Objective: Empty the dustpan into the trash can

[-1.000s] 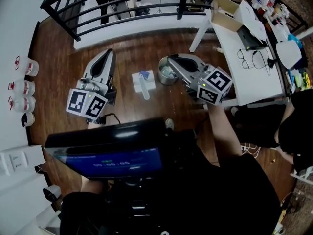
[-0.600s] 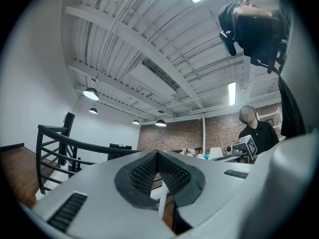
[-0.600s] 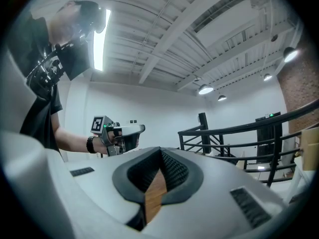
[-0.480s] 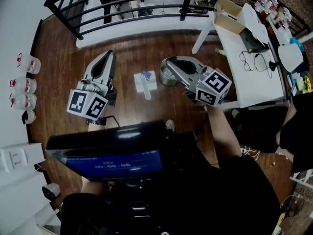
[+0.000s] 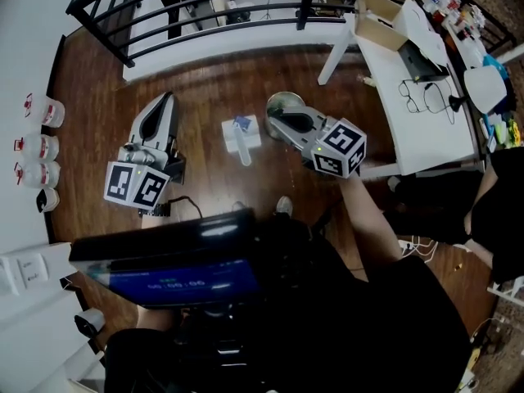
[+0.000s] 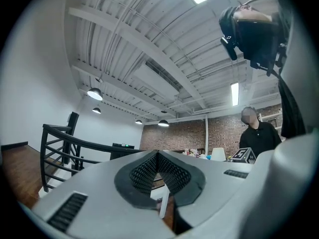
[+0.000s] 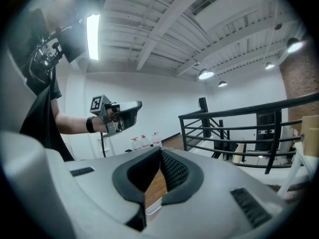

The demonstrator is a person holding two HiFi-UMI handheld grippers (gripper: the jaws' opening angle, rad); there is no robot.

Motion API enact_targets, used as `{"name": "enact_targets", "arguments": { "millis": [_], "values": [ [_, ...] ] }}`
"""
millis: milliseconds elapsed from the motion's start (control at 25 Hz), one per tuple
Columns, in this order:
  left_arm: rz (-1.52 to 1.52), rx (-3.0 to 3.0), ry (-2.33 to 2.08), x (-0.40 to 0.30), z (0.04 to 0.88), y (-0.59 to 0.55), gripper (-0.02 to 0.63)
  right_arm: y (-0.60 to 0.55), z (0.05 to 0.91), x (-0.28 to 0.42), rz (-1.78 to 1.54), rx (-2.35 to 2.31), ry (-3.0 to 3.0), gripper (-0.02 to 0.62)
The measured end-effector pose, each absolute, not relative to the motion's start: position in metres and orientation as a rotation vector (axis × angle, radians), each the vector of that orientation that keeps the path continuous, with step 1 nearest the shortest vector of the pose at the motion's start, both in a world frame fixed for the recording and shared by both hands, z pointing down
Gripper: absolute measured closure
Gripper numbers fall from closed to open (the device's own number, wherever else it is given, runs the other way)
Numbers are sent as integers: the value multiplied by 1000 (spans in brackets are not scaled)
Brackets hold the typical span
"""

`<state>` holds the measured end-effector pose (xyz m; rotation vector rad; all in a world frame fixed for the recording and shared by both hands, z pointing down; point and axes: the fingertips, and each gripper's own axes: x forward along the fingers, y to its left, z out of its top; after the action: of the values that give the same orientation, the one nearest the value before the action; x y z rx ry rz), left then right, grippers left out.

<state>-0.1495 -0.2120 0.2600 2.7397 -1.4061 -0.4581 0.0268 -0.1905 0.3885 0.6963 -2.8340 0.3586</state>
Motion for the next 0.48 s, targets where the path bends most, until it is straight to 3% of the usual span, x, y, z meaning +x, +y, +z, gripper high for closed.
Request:
{"name": "enact_targets", "arguments": {
  "millis": [80,160,200,480],
  "values": [
    [-454,2735,-1420,-156,261,-209,604,-186,410,20,424,617,-2841,537],
    [-434,2724,-1438,-163,264,-206,604,-180,439,10,522,494,-2837,425],
    [-422,2716,-1447,-167,266,-204,604,-178,457,7,578,445,-2821,401],
    [-391,2626,-1517,-195,281,-192,592,-165,586,-23,992,211,-2595,333]
  ]
}}
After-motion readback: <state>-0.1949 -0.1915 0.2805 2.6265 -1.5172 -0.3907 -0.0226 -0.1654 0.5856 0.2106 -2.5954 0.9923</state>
